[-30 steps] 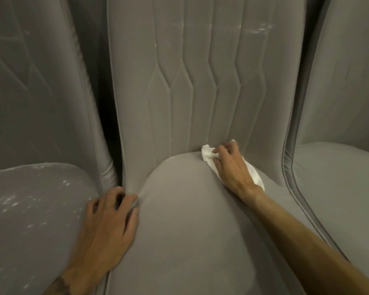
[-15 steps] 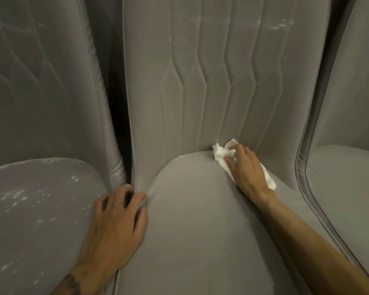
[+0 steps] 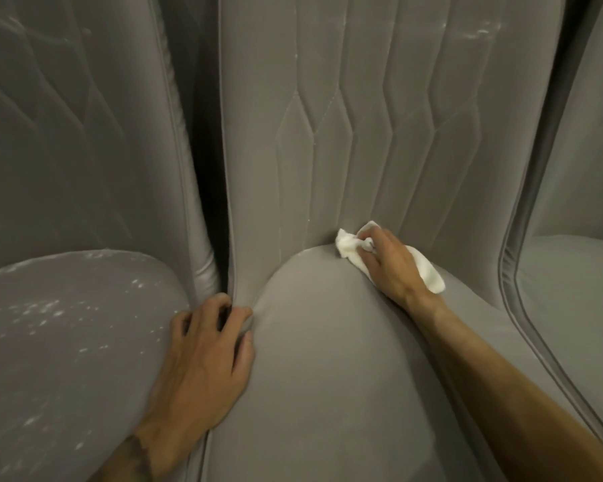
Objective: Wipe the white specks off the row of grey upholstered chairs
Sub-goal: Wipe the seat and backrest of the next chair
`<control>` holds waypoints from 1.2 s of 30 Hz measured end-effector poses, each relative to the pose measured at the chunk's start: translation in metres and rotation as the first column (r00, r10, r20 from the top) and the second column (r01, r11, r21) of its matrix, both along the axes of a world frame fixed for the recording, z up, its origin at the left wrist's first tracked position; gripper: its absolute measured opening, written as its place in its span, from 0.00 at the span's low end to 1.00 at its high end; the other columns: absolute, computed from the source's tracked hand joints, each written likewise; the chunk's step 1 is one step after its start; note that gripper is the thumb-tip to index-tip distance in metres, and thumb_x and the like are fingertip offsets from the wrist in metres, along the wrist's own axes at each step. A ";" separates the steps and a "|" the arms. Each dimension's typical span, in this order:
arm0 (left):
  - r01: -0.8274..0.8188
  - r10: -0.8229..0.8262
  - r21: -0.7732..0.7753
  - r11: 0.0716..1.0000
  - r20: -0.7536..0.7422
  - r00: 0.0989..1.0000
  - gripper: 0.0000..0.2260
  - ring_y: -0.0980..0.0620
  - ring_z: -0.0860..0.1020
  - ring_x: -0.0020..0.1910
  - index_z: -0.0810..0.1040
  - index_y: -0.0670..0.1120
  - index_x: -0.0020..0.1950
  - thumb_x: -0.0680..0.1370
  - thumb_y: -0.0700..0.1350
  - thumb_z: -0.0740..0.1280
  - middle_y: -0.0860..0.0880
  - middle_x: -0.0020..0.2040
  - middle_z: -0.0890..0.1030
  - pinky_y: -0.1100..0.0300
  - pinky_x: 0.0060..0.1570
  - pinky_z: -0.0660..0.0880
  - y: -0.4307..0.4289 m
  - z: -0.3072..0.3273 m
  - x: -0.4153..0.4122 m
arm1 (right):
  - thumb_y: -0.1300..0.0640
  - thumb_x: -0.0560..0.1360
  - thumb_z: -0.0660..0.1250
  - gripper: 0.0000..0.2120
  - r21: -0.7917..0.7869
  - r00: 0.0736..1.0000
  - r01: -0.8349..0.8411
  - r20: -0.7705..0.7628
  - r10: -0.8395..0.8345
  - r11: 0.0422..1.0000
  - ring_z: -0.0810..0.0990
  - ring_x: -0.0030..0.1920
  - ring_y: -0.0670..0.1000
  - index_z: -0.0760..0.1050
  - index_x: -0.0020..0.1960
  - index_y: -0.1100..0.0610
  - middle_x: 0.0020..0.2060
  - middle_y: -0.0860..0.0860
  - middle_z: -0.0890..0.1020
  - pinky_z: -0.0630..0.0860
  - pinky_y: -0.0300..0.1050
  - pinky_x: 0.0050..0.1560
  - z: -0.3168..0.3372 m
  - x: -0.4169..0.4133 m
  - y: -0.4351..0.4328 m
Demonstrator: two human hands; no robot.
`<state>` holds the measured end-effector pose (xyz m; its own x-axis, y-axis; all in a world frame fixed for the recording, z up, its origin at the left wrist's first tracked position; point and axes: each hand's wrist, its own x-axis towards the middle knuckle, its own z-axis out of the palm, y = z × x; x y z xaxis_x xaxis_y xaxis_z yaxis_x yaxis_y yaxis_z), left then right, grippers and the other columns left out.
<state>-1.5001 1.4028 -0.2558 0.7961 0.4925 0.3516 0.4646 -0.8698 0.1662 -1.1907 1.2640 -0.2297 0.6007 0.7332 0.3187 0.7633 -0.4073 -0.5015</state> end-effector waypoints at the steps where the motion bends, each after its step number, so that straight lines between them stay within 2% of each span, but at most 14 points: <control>1: 0.003 -0.003 -0.005 1.000 -0.004 1.000 0.14 0.45 0.77 0.56 0.76 0.52 0.63 0.80 0.53 0.59 0.48 0.62 0.71 0.46 0.60 0.67 0.000 0.000 -0.001 | 0.59 0.82 0.63 0.03 0.013 0.997 -0.075 -0.008 0.075 0.997 0.77 0.52 0.52 0.74 0.54 0.57 0.50 0.49 0.79 0.71 0.46 0.53 0.001 -0.007 0.009; 3: 0.007 -0.007 -0.008 1.000 -0.011 1.000 0.14 0.46 0.76 0.57 0.76 0.53 0.63 0.81 0.54 0.58 0.48 0.62 0.70 0.47 0.61 0.66 0.000 0.000 -0.002 | 0.58 0.82 0.63 0.01 0.002 0.980 -0.195 -0.028 0.195 0.981 0.77 0.51 0.48 0.73 0.53 0.55 0.49 0.45 0.79 0.72 0.44 0.53 0.006 -0.012 0.016; 5: 0.009 -0.009 -0.008 1.000 -0.012 1.000 0.14 0.47 0.76 0.57 0.75 0.53 0.63 0.81 0.54 0.58 0.49 0.62 0.70 0.47 0.62 0.66 0.001 -0.002 -0.003 | 0.57 0.81 0.64 0.04 -0.054 0.973 -0.228 -0.036 0.226 0.972 0.78 0.53 0.48 0.74 0.56 0.54 0.52 0.45 0.79 0.72 0.43 0.55 0.010 -0.003 0.007; 8: 0.004 -0.004 -0.002 1.000 -0.006 1.000 0.14 0.47 0.76 0.57 0.75 0.54 0.64 0.81 0.55 0.58 0.49 0.63 0.70 0.47 0.62 0.65 0.004 -0.006 -0.003 | 0.58 0.81 0.65 0.08 -0.067 0.995 -0.102 -0.020 0.101 0.993 0.77 0.54 0.54 0.75 0.59 0.58 0.54 0.53 0.80 0.67 0.42 0.51 0.005 0.016 -0.012; 11: -0.004 0.004 -0.004 1.000 0.002 1.000 0.14 0.47 0.76 0.57 0.75 0.54 0.64 0.81 0.54 0.59 0.49 0.63 0.70 0.47 0.62 0.65 0.004 -0.007 -0.002 | 0.59 0.81 0.65 0.08 -0.002 1.000 -0.008 -0.017 0.008 1.000 0.77 0.54 0.54 0.75 0.59 0.58 0.55 0.53 0.80 0.64 0.39 0.49 -0.002 0.009 0.001; 14: -0.001 0.001 -0.004 1.000 0.007 1.000 0.14 0.47 0.76 0.56 0.75 0.53 0.64 0.81 0.54 0.59 0.49 0.62 0.70 0.47 0.62 0.65 0.003 -0.006 -0.003 | 0.58 0.81 0.64 0.04 0.036 0.986 -0.162 -0.043 0.163 0.986 0.78 0.52 0.49 0.74 0.56 0.55 0.52 0.48 0.80 0.70 0.43 0.52 -0.003 -0.013 0.024; 17: 0.007 -0.007 -0.008 1.000 -0.002 1.000 0.15 0.48 0.76 0.56 0.76 0.53 0.64 0.81 0.55 0.58 0.49 0.63 0.70 0.49 0.63 0.64 0.003 -0.006 -0.003 | 0.56 0.80 0.65 0.06 -0.039 0.973 -0.227 -0.054 0.225 0.973 0.77 0.50 0.43 0.73 0.56 0.51 0.50 0.42 0.78 0.72 0.43 0.53 0.004 -0.010 0.018; 20: 0.001 -0.001 -0.006 1.000 -0.004 1.000 0.15 0.47 0.76 0.57 0.75 0.54 0.64 0.81 0.55 0.58 0.49 0.63 0.70 0.48 0.62 0.65 0.004 -0.006 -0.004 | 0.54 0.80 0.67 0.10 -0.071 0.996 -0.056 -0.068 0.051 0.996 0.77 0.55 0.52 0.74 0.60 0.54 0.55 0.52 0.78 0.70 0.45 0.53 -0.001 0.008 -0.002; 23: -0.003 0.003 0.001 1.000 -0.007 1.000 0.14 0.47 0.76 0.57 0.75 0.53 0.64 0.81 0.54 0.59 0.48 0.63 0.70 0.47 0.61 0.66 0.003 -0.005 -0.003 | 0.55 0.80 0.66 0.09 -0.028 0.999 0.049 -0.020 -0.050 0.998 0.76 0.54 0.53 0.74 0.59 0.56 0.55 0.53 0.79 0.64 0.41 0.48 -0.007 0.000 0.012; 26: 0.003 -0.003 0.001 1.000 -0.008 1.000 0.14 0.48 0.76 0.57 0.75 0.53 0.64 0.81 0.53 0.59 0.48 0.62 0.70 0.48 0.61 0.65 0.003 -0.004 -0.003 | 0.57 0.79 0.67 0.06 0.031 0.996 -0.072 -0.047 0.073 0.997 0.75 0.49 0.48 0.73 0.55 0.56 0.51 0.48 0.78 0.62 0.37 0.45 -0.006 -0.024 0.037; 29: 0.003 -0.003 -0.005 1.000 -0.007 1.000 0.14 0.47 0.76 0.56 0.75 0.53 0.64 0.81 0.54 0.59 0.49 0.62 0.70 0.48 0.61 0.66 0.003 -0.005 -0.003 | 0.54 0.80 0.66 0.07 -0.052 0.983 -0.182 -0.044 0.180 0.982 0.73 0.46 0.43 0.72 0.57 0.51 0.49 0.43 0.77 0.64 0.37 0.46 -0.001 -0.020 0.024; 32: 0.006 -0.006 -0.001 1.000 -0.015 1.000 0.15 0.46 0.76 0.57 0.76 0.53 0.64 0.81 0.54 0.58 0.48 0.63 0.70 0.46 0.61 0.67 0.003 -0.006 -0.005 | 0.55 0.80 0.66 0.09 -0.045 0.999 -0.035 -0.043 0.033 0.998 0.76 0.53 0.51 0.73 0.59 0.56 0.53 0.50 0.77 0.65 0.41 0.50 -0.002 0.002 0.001; 34: -0.001 0.001 -0.005 1.000 -0.013 1.000 0.15 0.46 0.77 0.58 0.76 0.53 0.64 0.81 0.54 0.58 0.48 0.63 0.70 0.46 0.61 0.67 0.003 -0.006 -0.004 | 0.58 0.80 0.66 0.07 -0.003 0.995 0.089 -0.037 -0.089 0.996 0.76 0.54 0.57 0.73 0.56 0.59 0.53 0.55 0.78 0.63 0.41 0.49 -0.005 0.001 0.005; 36: -0.001 0.001 -0.006 1.000 -0.014 1.000 0.15 0.46 0.77 0.58 0.76 0.53 0.64 0.81 0.54 0.58 0.48 0.63 0.70 0.46 0.61 0.67 0.003 -0.006 -0.003 | 0.58 0.81 0.65 0.05 0.024 0.996 0.080 -0.048 -0.079 0.997 0.77 0.53 0.58 0.73 0.54 0.59 0.52 0.55 0.79 0.64 0.41 0.48 -0.008 -0.018 0.025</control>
